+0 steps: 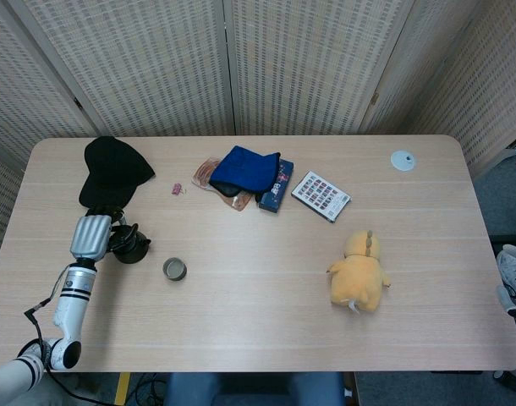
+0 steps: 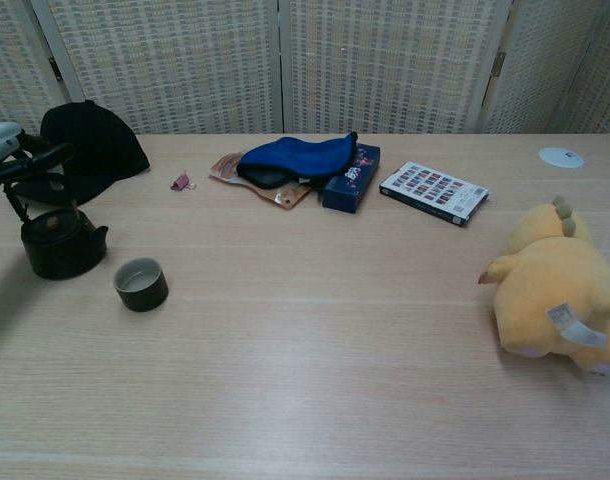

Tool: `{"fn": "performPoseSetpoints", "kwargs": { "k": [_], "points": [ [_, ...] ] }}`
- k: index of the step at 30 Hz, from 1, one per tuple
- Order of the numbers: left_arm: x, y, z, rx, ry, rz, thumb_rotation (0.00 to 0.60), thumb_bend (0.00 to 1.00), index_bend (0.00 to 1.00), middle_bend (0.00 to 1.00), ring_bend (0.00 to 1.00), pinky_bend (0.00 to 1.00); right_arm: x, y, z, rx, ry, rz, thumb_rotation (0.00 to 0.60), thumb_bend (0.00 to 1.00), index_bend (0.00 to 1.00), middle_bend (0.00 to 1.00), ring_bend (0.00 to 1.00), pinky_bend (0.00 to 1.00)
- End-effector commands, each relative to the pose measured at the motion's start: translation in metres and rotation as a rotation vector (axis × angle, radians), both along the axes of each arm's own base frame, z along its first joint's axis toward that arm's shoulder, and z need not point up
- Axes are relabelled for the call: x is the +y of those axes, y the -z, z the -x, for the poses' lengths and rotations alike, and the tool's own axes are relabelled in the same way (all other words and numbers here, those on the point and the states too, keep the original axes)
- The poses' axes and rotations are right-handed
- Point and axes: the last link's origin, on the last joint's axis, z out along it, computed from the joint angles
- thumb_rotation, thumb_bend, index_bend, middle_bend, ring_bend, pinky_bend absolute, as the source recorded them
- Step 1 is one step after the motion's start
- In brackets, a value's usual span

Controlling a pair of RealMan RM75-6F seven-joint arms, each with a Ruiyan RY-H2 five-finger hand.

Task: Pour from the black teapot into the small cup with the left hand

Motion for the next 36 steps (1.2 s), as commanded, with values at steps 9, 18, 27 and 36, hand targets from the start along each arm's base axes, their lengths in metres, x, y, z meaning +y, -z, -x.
{"fn": "performPoseSetpoints", "kwargs": {
  "k": [9, 18, 27, 36],
  "points": [
    [-0.012, -0.014, 0.000, -0.073, -0.002, -0.060, 0.124, 0.26, 0.35, 0.20, 0.16, 0.13, -0.003, 0.000, -0.002, 0.002, -0.009, -0.007, 0.600, 0.30, 0.25, 0.28, 0.18, 0.16],
    [-0.051, -0.050, 0.013, -0.003, -0.064, -0.145, 0.332, 0.26, 0.32, 0.20, 0.16, 0.11, -0.001, 0.001, -0.001, 0.008, -0.006, -0.027, 0.600, 0.30, 0.25, 0.28, 0.18, 0.16],
    [-0.108, -0.078, 0.018, 0.014, -0.130, -0.190, 0.452, 0.26, 0.32, 0.20, 0.16, 0.09, -0.004, 0.010, -0.004, 0.009, -0.024, -0.085, 0.600, 0.30, 0.25, 0.28, 0.18, 0.16],
    [-0.162, -0.093, 0.019, 0.009, -0.126, -0.224, 0.478, 0.26, 0.33, 0.20, 0.16, 0.09, -0.007, 0.025, -0.009, -0.009, -0.056, -0.144, 0.600, 0.30, 0.25, 0.28, 0.18, 0.16]
  ]
}}
